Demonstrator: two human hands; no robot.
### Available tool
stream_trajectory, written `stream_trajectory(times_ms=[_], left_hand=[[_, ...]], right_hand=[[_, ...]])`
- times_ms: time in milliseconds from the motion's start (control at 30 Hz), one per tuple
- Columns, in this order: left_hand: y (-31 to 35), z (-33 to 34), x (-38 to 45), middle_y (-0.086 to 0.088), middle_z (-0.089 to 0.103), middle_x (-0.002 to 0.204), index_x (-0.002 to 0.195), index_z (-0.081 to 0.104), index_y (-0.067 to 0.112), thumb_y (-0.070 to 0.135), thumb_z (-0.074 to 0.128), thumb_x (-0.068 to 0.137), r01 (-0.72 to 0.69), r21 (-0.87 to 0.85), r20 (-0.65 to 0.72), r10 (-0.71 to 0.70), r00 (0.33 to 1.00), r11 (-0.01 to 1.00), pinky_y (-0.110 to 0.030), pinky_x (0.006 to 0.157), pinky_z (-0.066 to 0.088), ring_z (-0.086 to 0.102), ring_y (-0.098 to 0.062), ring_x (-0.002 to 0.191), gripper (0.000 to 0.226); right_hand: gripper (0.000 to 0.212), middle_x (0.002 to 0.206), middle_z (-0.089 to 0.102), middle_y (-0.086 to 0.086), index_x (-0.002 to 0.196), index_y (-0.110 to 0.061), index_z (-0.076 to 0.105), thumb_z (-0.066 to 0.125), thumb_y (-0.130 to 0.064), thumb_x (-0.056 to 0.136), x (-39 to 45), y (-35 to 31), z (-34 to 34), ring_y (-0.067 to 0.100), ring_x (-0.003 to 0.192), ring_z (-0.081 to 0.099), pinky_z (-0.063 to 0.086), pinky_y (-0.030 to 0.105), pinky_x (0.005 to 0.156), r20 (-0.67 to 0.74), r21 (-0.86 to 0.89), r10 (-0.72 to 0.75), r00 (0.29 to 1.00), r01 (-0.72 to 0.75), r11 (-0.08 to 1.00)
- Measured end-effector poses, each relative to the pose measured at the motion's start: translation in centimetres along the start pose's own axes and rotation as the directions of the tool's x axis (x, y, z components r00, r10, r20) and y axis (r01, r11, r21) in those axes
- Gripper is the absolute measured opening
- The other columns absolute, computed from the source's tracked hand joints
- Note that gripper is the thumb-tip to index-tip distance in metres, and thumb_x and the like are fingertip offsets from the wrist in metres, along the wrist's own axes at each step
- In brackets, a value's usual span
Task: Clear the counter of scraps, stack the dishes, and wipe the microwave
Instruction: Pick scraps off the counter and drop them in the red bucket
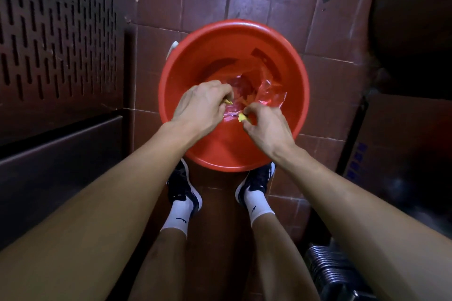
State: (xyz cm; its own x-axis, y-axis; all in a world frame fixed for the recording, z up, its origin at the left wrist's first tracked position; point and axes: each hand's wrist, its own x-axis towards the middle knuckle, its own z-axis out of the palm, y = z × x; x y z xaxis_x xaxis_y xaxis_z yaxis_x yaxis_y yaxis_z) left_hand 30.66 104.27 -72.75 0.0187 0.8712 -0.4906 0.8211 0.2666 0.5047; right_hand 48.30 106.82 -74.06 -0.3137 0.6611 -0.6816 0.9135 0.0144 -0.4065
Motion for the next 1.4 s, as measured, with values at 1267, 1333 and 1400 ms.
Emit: stream_trajectory(times_ms=[1267, 1333, 1400], left_hand=[[8.7, -14.7, -20.5, -0.002, 0.052, 0.145, 0.147, 0.045, 0.023, 0.038, 0.048, 0.1, 0.153, 0.111, 0.075, -0.162, 0.984, 0.982, -0.042, 0.108, 0.033, 0.043, -0.027, 0.134, 0.05], [9.9, -17.4, -22.6, 0.0, 0.051, 0.146, 0.146, 0.046, 0.023, 0.039, 0.048, 0.1, 0.136, 0.118, 0.05, -0.142, 0.989, 0.984, -0.042, 0.109, 0.034, 0.042, -0.026, 0.135, 0.048], [11.0, -19.9, -24.6, 0.001, 0.051, 0.146, 0.146, 0.045, 0.023, 0.039, 0.047, 0.1, 0.11, 0.139, 0.028, -0.115, 0.993, 0.984, -0.041, 0.108, 0.034, 0.041, -0.024, 0.135, 0.048]], right_hand=[[0.03, 0.122, 0.069, 0.012, 0.121, -0.02, 0.066, 0.057, -0.028, 0.093, -17.2, -12.6, -13.6, 0.034, 0.115, 0.062, 0.051, 0.042, 0.096, 0.128, -0.172, -0.02, 0.992, 0.042, 0.984], [0.029, 0.121, 0.07, 0.011, 0.12, -0.02, 0.067, 0.057, -0.027, 0.093, -19.9, -14.8, -14.8, 0.032, 0.114, 0.063, 0.051, 0.04, 0.096, 0.099, -0.153, -0.036, 0.994, 0.05, 0.987], [0.031, 0.123, 0.07, 0.009, 0.122, -0.02, 0.066, 0.057, -0.025, 0.093, -22.6, -17.0, -15.8, 0.029, 0.115, 0.063, 0.051, 0.037, 0.097, 0.082, -0.134, -0.052, 0.995, 0.062, 0.989]])
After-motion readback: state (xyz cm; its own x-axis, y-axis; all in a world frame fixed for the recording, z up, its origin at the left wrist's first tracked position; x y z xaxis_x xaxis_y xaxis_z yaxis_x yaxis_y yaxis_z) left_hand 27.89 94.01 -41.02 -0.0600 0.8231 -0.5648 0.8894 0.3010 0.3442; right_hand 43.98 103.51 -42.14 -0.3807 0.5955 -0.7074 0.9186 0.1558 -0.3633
